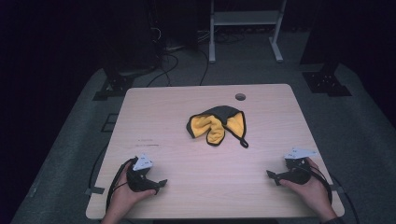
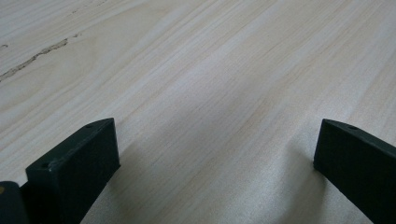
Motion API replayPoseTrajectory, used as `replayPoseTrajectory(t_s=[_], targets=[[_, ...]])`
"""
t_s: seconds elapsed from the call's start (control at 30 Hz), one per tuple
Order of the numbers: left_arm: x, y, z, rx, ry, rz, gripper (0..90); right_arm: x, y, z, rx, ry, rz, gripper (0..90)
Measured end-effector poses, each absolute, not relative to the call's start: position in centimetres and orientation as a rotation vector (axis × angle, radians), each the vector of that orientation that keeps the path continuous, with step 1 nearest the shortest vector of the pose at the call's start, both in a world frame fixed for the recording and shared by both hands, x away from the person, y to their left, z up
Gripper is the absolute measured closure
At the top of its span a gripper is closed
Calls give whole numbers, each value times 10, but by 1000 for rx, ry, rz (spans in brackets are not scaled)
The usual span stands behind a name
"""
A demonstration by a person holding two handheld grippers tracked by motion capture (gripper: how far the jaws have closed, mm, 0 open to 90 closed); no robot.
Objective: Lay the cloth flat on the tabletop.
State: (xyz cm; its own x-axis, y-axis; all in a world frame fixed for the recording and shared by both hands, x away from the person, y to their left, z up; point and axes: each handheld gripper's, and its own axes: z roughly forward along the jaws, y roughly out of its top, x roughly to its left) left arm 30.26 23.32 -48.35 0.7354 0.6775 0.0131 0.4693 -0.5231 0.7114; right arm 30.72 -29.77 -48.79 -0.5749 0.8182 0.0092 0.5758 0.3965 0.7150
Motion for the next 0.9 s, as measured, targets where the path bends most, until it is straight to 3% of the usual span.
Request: replayPoseTrajectory(t_s=[0.2,0.37,0.63,0.9], targets=[[303,233,-484,2220,862,378,0,306,-300,-487,1206,2304,997,82],[303,233,-484,2220,863,378,0,307,-305,-483,1194,2302,1001,289],[303,233,-484,2219,863,378,0,314,-300,-471,1125,2291,1039,380],[303,233,-484,2216,873,382,0,327,-289,-461,1081,2294,1092,404]])
